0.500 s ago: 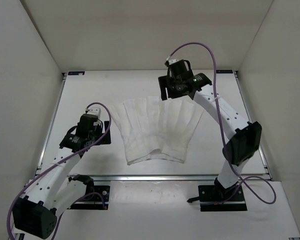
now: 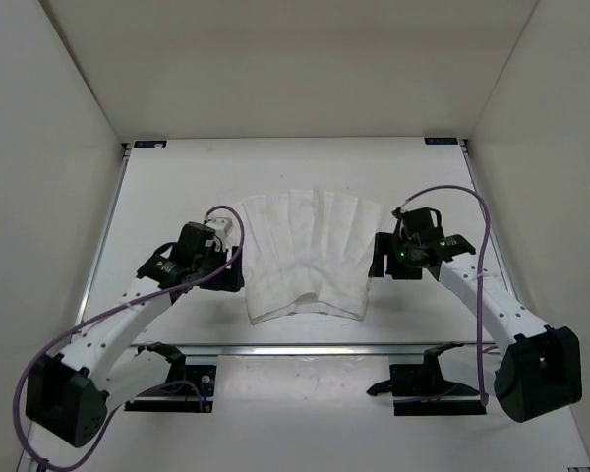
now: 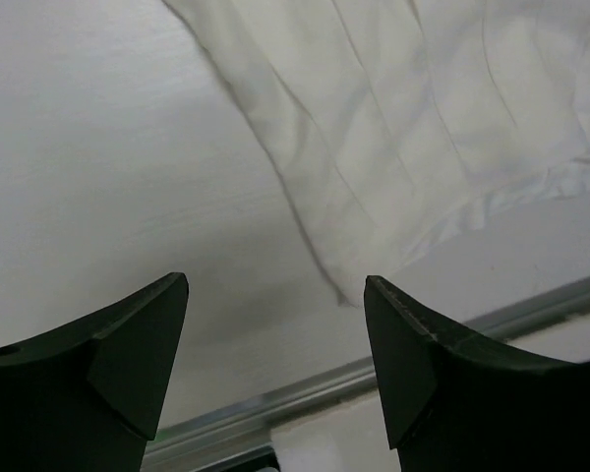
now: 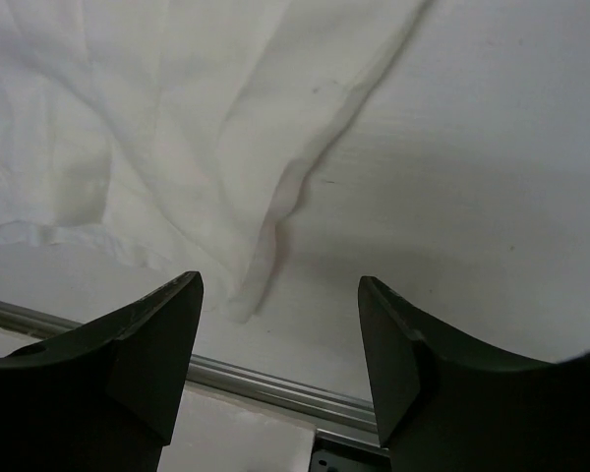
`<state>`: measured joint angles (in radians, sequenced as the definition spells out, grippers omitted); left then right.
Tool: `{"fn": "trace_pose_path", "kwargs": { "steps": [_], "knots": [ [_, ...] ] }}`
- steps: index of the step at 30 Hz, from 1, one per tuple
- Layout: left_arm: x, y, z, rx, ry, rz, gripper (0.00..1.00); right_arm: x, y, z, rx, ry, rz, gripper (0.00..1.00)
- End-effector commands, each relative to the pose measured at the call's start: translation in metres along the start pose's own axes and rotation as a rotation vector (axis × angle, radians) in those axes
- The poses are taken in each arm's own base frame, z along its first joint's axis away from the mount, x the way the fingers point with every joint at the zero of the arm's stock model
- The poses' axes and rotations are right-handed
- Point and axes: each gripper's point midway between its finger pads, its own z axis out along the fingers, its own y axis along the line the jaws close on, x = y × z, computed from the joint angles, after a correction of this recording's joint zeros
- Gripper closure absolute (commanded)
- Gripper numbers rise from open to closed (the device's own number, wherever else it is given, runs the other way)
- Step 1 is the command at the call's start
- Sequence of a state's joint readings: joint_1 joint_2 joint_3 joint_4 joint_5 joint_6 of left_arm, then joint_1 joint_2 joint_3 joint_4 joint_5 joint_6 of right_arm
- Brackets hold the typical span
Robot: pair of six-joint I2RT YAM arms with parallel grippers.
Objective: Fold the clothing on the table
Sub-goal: Flatten the skirt out
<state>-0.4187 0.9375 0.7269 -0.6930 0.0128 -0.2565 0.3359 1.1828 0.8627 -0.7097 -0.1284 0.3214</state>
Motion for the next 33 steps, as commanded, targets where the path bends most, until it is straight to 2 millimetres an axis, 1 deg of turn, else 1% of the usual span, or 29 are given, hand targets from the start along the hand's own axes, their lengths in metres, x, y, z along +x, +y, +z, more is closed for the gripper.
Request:
{"fn": "trace_pose_path", "kwargs": {
  "steps": [1,2,3,4,5,6,7,8,9,10,11,12,14,15,17,18,19,21,22,23,24,25,26,27,28,30,31,32,33],
  "knots": [
    [0.026,-0.036,0.014,0.150,0.150,-0.054,0.16,-0.005,0.012,-0.004,-0.119,-0.071,0.068,0.38],
    [0.033,-0.047,0.019,0.178,0.176,-0.079,0.15,0.003,0.009,-0.001,-0.112,-0.050,0.073,0.39],
    [0.039,-0.051,0.024,0.192,0.181,-0.078,0.15,0.005,0.008,-0.001,-0.105,-0.057,0.059,0.38],
    [0.044,-0.061,0.025,0.213,0.192,-0.106,0.14,0.009,0.007,0.000,-0.100,-0.054,0.061,0.39],
    [0.046,-0.066,0.030,0.226,0.187,-0.137,0.14,0.015,0.008,0.001,-0.106,-0.042,0.066,0.38],
    [0.049,-0.069,0.033,0.243,0.188,-0.155,0.16,0.018,0.009,0.004,-0.116,-0.039,0.071,0.38],
    [0.057,-0.073,0.037,0.257,0.218,-0.174,0.19,0.023,0.009,0.006,-0.127,-0.030,0.082,0.39],
    [0.057,-0.077,0.040,0.268,0.214,-0.197,0.20,0.026,0.011,0.006,-0.146,-0.033,0.071,0.38],
    [0.069,-0.074,0.044,0.252,0.251,-0.214,0.21,0.027,0.012,0.007,-0.150,-0.034,0.078,0.38],
    [0.073,-0.076,0.049,0.256,0.258,-0.239,0.23,0.032,0.013,0.008,-0.162,-0.030,0.079,0.38],
    [0.079,-0.080,0.049,0.270,0.278,-0.253,0.26,0.034,0.015,0.009,-0.168,-0.027,0.084,0.38],
    [0.087,-0.080,0.053,0.265,0.289,-0.276,0.27,0.039,0.014,0.011,-0.167,-0.019,0.087,0.39],
    [0.086,-0.084,0.058,0.277,0.266,-0.309,0.31,0.047,0.013,0.014,-0.167,-0.010,0.098,0.39],
    [0.092,-0.083,0.059,0.274,0.276,-0.338,0.31,0.049,0.014,0.015,-0.173,-0.004,0.107,0.40],
    [0.098,-0.084,0.061,0.284,0.281,-0.373,0.39,0.057,0.018,0.017,-0.185,0.003,0.134,0.42],
    [0.099,-0.085,0.062,0.285,0.280,-0.395,0.41,0.059,0.021,0.019,-0.202,0.009,0.140,0.42],
    [0.102,-0.086,0.062,0.293,0.279,-0.401,0.43,0.066,0.024,0.022,-0.220,0.016,0.152,0.44],
    [0.106,-0.088,0.062,0.304,0.286,-0.427,0.49,0.078,0.029,0.029,-0.244,0.037,0.195,0.45],
    [0.108,-0.086,0.063,0.302,0.289,-0.443,0.51,0.082,0.030,0.031,-0.245,0.047,0.206,0.45],
    [0.113,-0.086,0.063,0.307,0.292,-0.444,0.56,0.088,0.032,0.034,-0.255,0.057,0.207,0.44],
    [0.111,-0.087,0.063,0.309,0.290,-0.441,0.61,0.088,0.034,0.036,-0.257,0.058,0.207,0.44],
    [0.117,-0.085,0.063,0.307,0.307,-0.441,0.65,0.092,0.031,0.041,-0.236,0.072,0.228,0.44],
    [0.112,-0.086,0.065,0.309,0.296,-0.449,0.68,0.093,0.028,0.045,-0.226,0.072,0.233,0.44],
    [0.112,-0.086,0.065,0.313,0.293,-0.446,0.73,0.091,0.026,0.047,-0.212,0.068,0.243,0.44],
    [0.114,-0.087,0.064,0.318,0.301,-0.444,0.75,0.088,0.023,0.050,-0.199,0.058,0.237,0.43],
    [0.115,-0.086,0.064,0.318,0.297,-0.441,0.85,0.085,0.018,0.054,-0.167,0.060,0.241,0.44],
    [0.115,-0.085,0.064,0.317,0.292,-0.443,0.88,0.083,0.015,0.056,-0.142,0.055,0.245,0.44],
    [0.117,-0.084,0.064,0.313,0.298,-0.446,0.94,0.081,0.015,0.056,-0.129,0.061,0.246,0.44],
    [0.116,-0.083,0.064,0.310,0.290,-0.448,1.00,0.080,0.011,0.058,-0.102,0.060,0.245,0.44]
  ]
}}
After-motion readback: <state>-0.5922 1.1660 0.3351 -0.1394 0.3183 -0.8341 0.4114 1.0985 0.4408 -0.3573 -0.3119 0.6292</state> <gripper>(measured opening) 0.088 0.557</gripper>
